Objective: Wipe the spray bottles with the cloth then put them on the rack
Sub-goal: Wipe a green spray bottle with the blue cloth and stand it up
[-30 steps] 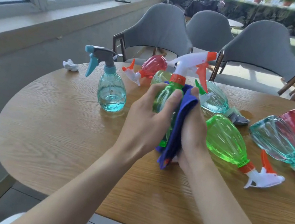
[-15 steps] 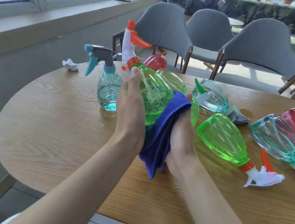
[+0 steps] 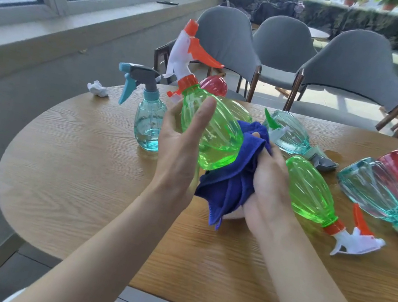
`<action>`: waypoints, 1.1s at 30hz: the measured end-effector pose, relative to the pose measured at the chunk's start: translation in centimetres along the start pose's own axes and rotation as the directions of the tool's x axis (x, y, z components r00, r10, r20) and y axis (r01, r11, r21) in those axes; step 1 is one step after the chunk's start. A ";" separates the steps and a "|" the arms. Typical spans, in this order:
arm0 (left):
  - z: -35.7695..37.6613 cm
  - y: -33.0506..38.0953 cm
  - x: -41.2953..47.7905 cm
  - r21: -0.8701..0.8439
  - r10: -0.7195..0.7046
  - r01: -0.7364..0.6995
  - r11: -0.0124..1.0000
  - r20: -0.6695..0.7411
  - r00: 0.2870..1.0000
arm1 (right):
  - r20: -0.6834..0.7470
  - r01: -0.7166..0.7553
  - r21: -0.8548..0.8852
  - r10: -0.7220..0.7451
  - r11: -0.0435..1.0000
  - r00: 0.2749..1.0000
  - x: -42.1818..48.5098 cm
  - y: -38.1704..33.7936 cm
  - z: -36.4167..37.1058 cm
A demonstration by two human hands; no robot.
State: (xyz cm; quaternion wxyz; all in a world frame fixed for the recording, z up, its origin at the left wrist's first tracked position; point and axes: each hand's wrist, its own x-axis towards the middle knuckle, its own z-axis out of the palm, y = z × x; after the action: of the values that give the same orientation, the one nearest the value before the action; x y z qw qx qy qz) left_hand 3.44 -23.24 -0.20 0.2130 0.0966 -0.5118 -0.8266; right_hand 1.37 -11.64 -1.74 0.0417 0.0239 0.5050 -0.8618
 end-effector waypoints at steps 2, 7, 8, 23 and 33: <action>-0.3 0.1 0.2 0.013 0.023 -0.024 1.000 0.059 0.998 | -0.008 0.011 -0.007 -0.011 1.000 1.000 0.1 -0.1 0.0; -0.3 0.0 -0.3 0.150 0.048 -0.048 0.988 0.004 0.999 | 0.030 0.061 -0.153 -0.057 0.986 0.998 -0.3 0.2 0.2; -0.1 0.0 -0.4 0.140 0.043 -0.039 0.989 -0.031 0.999 | 0.032 0.071 -0.200 -0.066 0.977 0.997 -0.5 0.4 0.3; -0.2 0.0 0.0 0.039 0.026 -0.022 0.999 -0.100 0.995 | 0.085 0.073 -0.328 -0.047 0.942 0.995 -1.3 0.7 0.6; -0.2 -0.3 0.0 0.068 0.018 -0.012 0.998 -0.090 0.996 | 0.121 0.165 -0.327 -0.131 0.931 0.984 -0.5 0.1 0.0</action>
State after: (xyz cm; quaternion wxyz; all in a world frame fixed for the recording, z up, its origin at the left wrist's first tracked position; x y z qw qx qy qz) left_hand 3.42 -23.25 -0.59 0.2386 0.1373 -0.5300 -0.8021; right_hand 1.83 -11.67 -1.79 0.0046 -0.0637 0.6421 -0.7640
